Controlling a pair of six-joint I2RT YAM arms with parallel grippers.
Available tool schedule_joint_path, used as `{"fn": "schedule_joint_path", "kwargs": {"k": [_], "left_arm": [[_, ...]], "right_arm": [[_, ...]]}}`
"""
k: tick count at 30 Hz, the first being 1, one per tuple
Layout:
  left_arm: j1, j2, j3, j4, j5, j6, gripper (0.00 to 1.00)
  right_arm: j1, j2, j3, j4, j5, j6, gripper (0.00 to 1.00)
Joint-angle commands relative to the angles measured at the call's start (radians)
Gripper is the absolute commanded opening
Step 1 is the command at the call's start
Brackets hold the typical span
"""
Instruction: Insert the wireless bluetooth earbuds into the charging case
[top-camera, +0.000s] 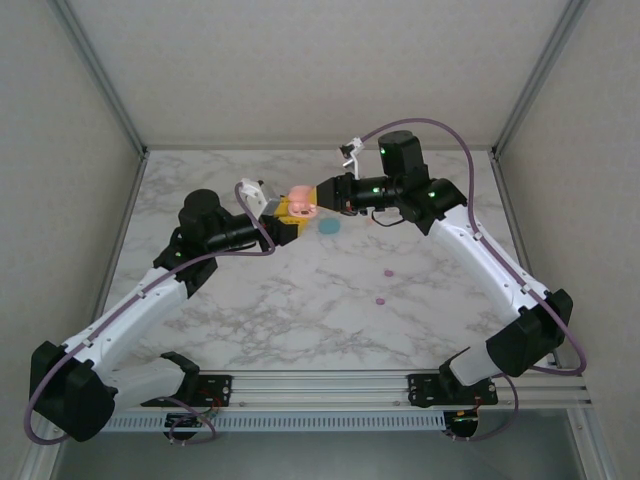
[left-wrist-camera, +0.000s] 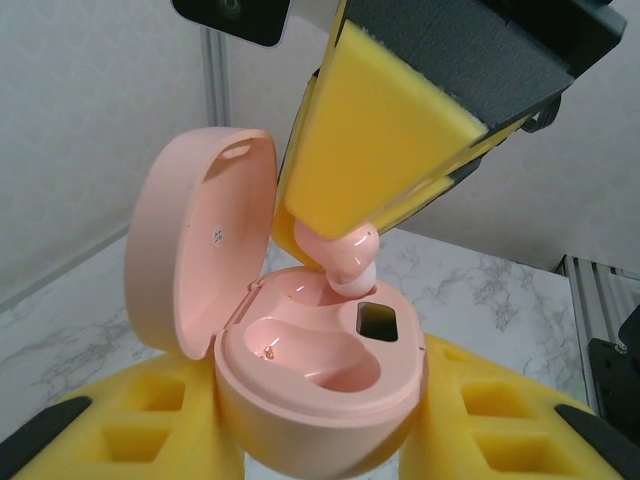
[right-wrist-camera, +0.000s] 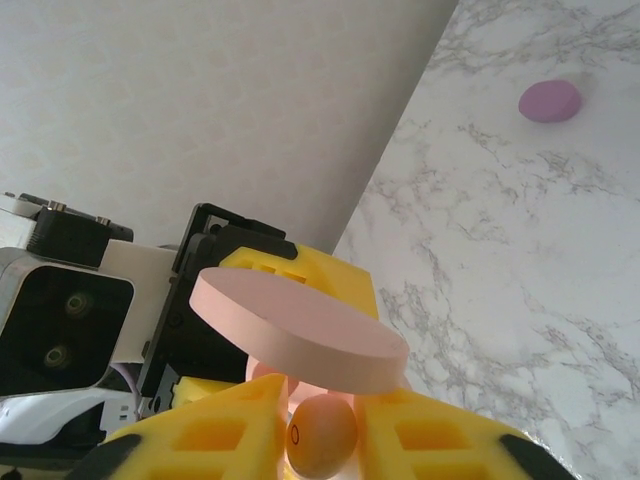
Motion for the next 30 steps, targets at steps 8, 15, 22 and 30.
{"fn": "schedule_joint_path", "kwargs": {"k": [8, 15, 22, 30], "left_arm": [[-0.015, 0.004, 0.042, 0.077, 0.02, -0.013, 0.19], [-0.015, -0.006, 0.042, 0.075, 0.017, -0.013, 0.19], [-0.015, -0.009, 0.041, 0.075, 0.014, -0.013, 0.19], [-0.015, -0.012, 0.039, 0.07, 0.004, -0.01, 0.18]], "right_arm": [[0.021, 0.021, 0.033, -0.028, 0.02, -0.016, 0.19], [0.021, 0.031, 0.057, -0.092, 0.052, -0.054, 0.27], [0.021, 0.031, 0.087, -0.126, 0.068, -0.072, 0.29], [0.021, 0.025, 0.103, -0.141, 0.086, -0.073, 0.35]]}}
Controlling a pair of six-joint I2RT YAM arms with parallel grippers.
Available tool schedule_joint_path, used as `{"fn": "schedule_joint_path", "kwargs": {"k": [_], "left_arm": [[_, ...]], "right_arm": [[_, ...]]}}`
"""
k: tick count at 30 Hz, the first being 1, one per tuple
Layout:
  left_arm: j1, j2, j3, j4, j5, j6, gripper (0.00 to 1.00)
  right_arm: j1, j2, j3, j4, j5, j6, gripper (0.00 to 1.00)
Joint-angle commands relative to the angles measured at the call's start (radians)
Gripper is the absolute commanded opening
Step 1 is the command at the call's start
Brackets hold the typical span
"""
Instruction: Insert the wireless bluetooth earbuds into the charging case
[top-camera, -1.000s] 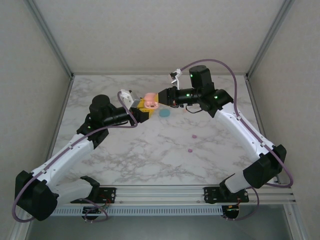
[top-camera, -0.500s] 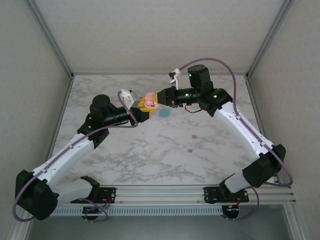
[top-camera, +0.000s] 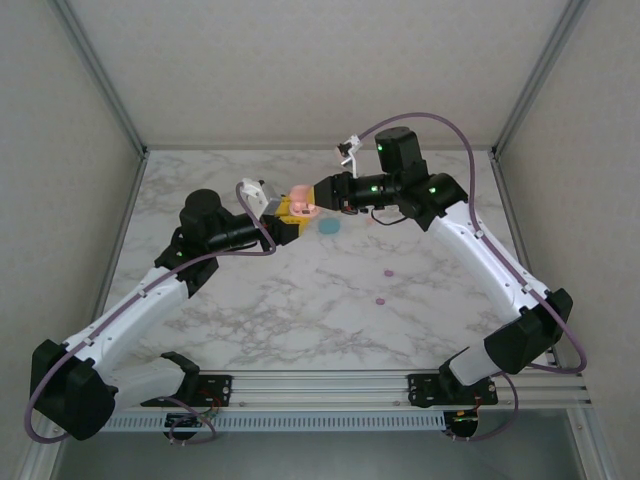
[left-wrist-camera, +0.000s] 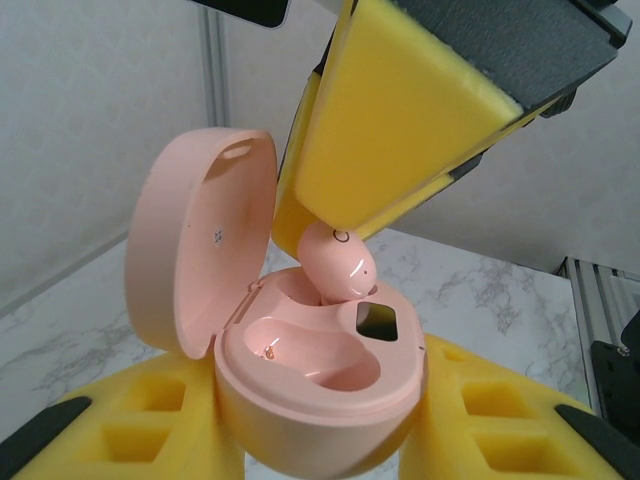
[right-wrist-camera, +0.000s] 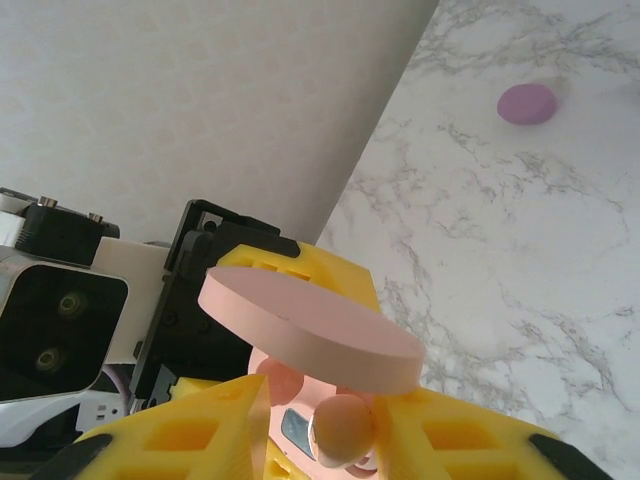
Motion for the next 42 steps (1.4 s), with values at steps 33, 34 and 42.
{"fn": "schedule_joint_path", "kwargs": {"k": [33, 34, 42], "left_arm": [[-0.01, -0.009, 0.042, 0.028, -0.003, 0.005, 0.18], [-0.011, -0.009, 0.042, 0.028, -0.003, 0.005, 0.18], [-0.01, -0.009, 0.046, 0.022, -0.005, 0.006, 0.18]], "right_arm": [[0.008, -0.044, 0.044, -0.07, 0.08, -0.01, 0.26], [0.008, -0.044, 0.045, -0.071, 0.081, -0.011, 0.28], [0.008, -0.054, 0.046, -0.07, 0.083, -0.013, 0.28]]}}
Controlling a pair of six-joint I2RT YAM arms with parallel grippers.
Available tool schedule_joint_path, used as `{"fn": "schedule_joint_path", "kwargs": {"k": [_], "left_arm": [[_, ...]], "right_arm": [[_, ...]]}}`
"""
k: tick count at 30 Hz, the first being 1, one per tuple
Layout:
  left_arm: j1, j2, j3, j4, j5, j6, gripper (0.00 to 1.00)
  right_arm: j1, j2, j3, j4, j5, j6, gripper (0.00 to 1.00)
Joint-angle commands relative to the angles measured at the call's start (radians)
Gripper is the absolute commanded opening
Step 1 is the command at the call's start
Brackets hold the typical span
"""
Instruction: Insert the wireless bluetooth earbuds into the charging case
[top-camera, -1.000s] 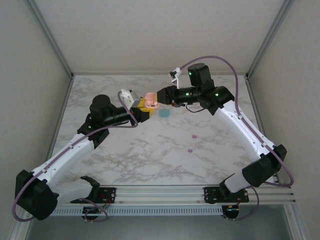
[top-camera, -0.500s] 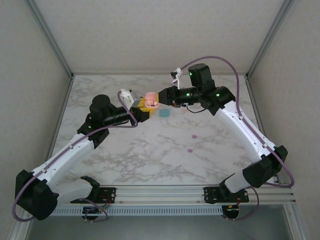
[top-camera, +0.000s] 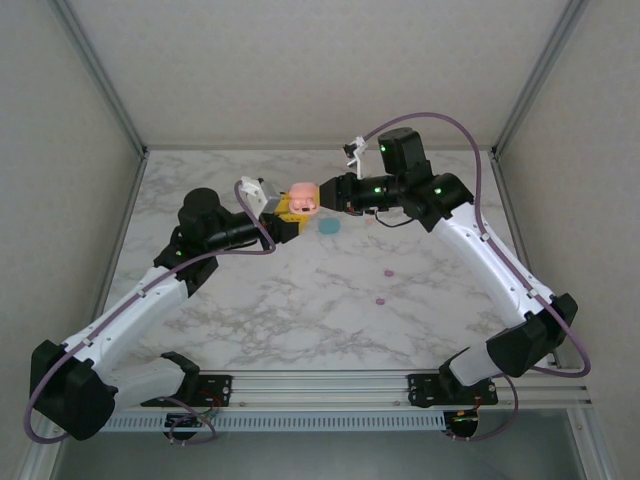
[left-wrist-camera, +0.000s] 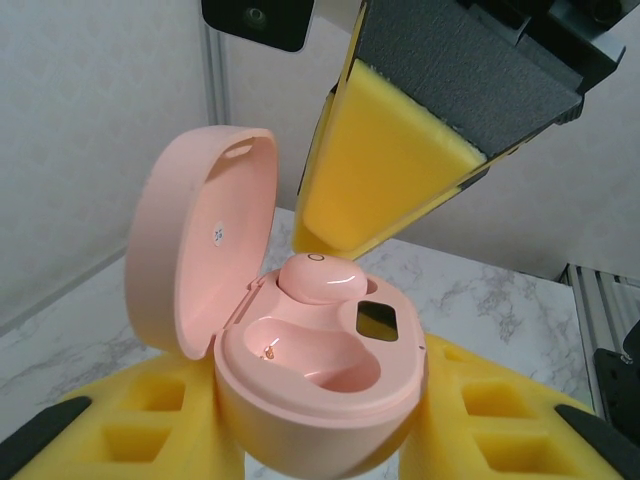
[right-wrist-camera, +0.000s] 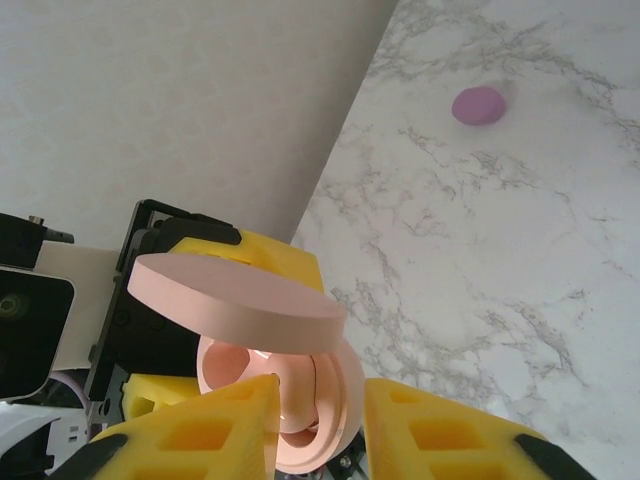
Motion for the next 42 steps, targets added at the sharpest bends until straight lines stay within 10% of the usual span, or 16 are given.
{"fn": "schedule_joint_path", "kwargs": {"k": [1, 10, 15, 28, 42], "left_arm": [[-0.009, -0.008, 0.033, 0.015, -0.004, 0.004, 0.18], [-0.009, -0.019, 0.026, -0.013, -0.045, 0.023, 0.18], [-0.009, -0.041, 0.007, -0.01, -0.07, 0.024, 0.18], [-0.009, -0.12, -0.014, -0.049, -0.081, 0.012, 0.18], [-0.011, -0.175, -0.027, -0.096, -0.105, 0.017, 0.19]], "right_arm": [[0.008, -0.031, 0.031, 0.001, 0.001, -0.009, 0.28], [-0.014, -0.114, -0.011, 0.009, 0.177, -0.047, 0.27], [-0.188, -0.091, -0.109, -0.013, 0.308, -0.041, 0.28], [-0.319, 0.608, 0.253, -0.315, 0.378, -0.368, 0.4], [-0.321, 0.929, 0.513, -0.423, 0.435, -0.445, 0.43]]}}
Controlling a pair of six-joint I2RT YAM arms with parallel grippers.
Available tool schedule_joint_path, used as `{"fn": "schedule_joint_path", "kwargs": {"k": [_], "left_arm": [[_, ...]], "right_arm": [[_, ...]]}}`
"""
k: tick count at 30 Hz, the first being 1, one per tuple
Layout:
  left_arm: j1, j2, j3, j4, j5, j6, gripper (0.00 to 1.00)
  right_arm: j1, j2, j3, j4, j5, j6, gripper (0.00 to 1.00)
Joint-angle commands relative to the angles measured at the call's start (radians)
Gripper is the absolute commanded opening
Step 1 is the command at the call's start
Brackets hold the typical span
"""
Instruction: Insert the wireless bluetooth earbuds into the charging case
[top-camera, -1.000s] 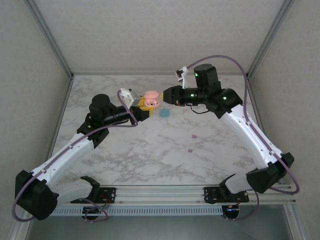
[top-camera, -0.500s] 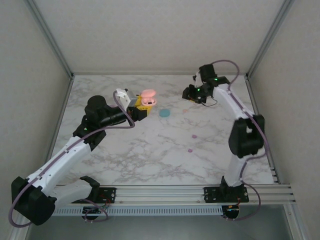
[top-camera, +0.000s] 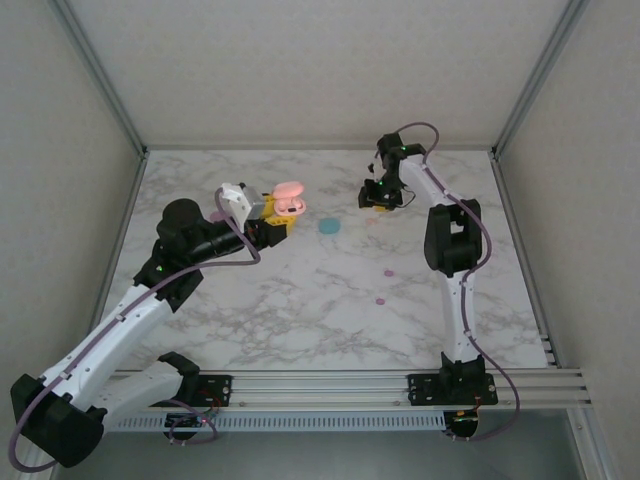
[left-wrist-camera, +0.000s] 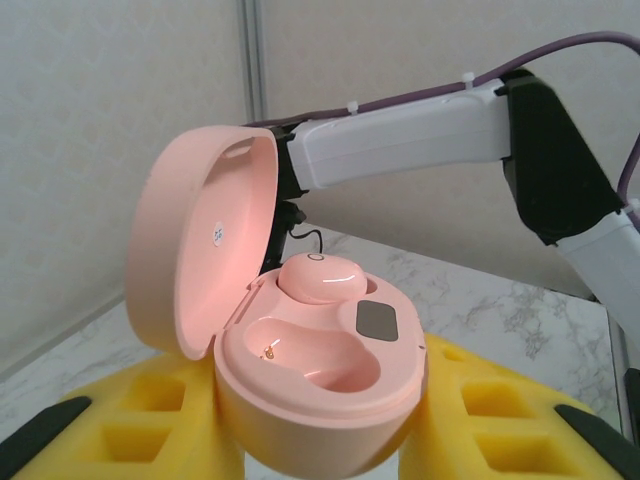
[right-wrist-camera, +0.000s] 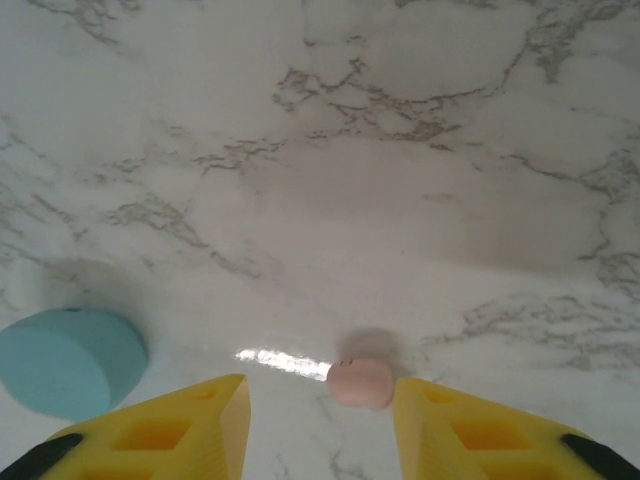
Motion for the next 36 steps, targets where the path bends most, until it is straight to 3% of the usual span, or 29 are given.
{"fn": "schedule_joint_path", "kwargs": {"k": [1, 9, 25, 30, 36], "left_arm": [[-0.01, -0.019, -0.006, -0.009, -0.007, 0.003, 0.19], [-0.01, -0.022, -0.005, -0.009, -0.008, 0.004, 0.19], [-0.01, -0.004, -0.01, 0.007, -0.004, -0.001, 0.19], [-0.01, -0.001, -0.012, 0.006, -0.005, -0.001, 0.19], [-0.01, -0.006, -0.009, -0.001, -0.007, 0.001, 0.19]], "right_arm": [[-0.003, 0.046, 0.032, -0.059, 0.007, -0.038, 0.43], [-0.002, 0.09, 0.034, -0.09, -0.041, -0.069, 0.43], [0.042, -0.043, -0.122, -0.072, -0.143, -0.116, 0.38], [0.057, -0.078, -0.144, -0.046, -0.13, -0.118, 0.39], [0.046, -0.098, -0.142, -0.032, 0.039, -0.022, 0.37]]}}
